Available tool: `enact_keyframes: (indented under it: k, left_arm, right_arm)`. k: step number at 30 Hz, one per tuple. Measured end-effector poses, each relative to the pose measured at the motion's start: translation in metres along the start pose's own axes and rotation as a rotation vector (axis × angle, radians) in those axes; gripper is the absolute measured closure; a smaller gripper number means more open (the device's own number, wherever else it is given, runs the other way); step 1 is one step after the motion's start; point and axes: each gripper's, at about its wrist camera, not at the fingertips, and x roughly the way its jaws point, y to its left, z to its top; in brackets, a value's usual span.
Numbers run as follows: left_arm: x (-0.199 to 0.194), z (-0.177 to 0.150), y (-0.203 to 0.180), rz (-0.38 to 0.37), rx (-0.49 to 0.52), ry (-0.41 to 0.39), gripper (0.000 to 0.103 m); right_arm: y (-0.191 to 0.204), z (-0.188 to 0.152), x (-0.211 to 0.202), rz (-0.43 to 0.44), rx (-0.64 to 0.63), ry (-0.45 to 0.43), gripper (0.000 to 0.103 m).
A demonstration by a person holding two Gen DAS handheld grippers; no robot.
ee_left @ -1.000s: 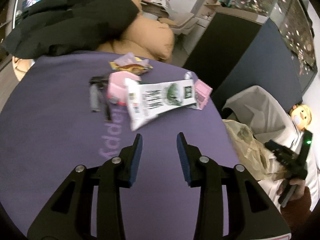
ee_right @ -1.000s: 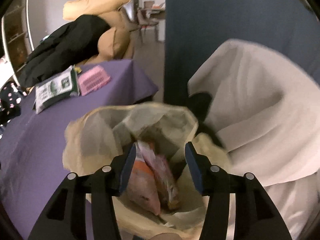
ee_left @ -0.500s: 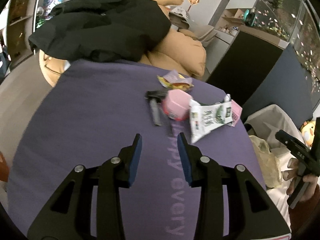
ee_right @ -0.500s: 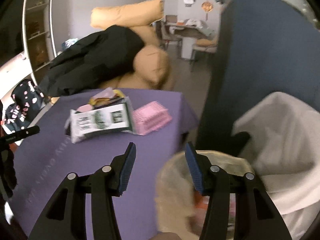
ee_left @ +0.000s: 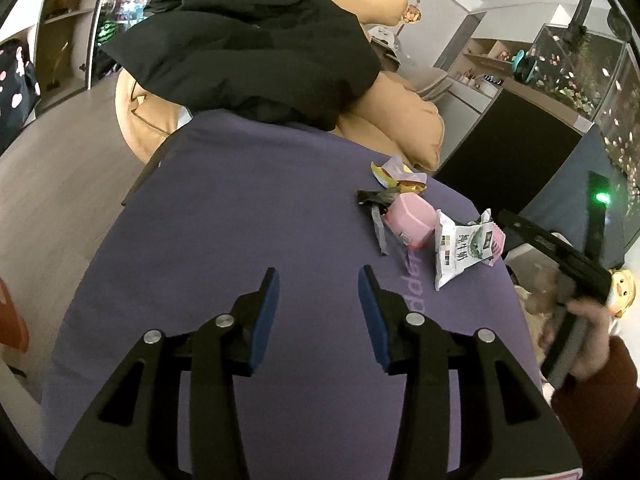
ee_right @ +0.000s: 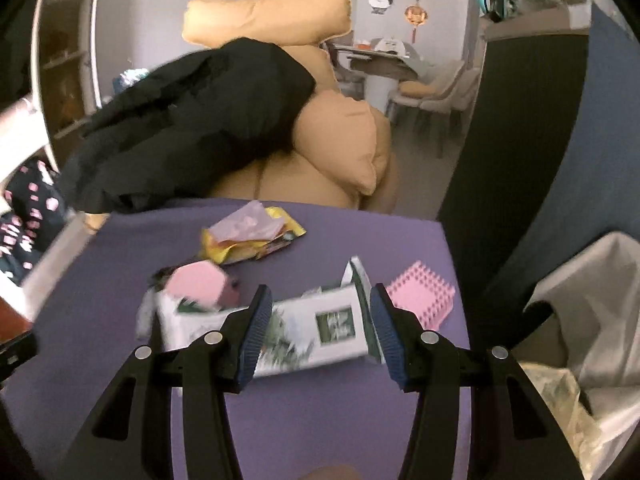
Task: Collect trash
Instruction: 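Reach both grippers back toward the milk carton and snacks on the table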
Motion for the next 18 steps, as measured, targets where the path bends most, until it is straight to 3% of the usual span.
enact_keyframes:
  k: [7,13,18]
  left_arm:
    - [0.0,0.001,0.002,-0.017,0.007,-0.001,0.063]
    - [0.009,0.0,-0.004,-0.045,0.033,0.011,0.063]
    - [0.025,0.012,-0.029,-0.142,0.097,0.009,0.063]
  right_arm:
    - [-0.005,-0.024,0.013,-0.012,-0.034,0.076,0.055]
    - [-0.044,-0.064,0.002,-0.008,0.035,0.123,0.055]
    - [-0.071,-0.071,-0.011,0.008,0.073,0.102,0.055]
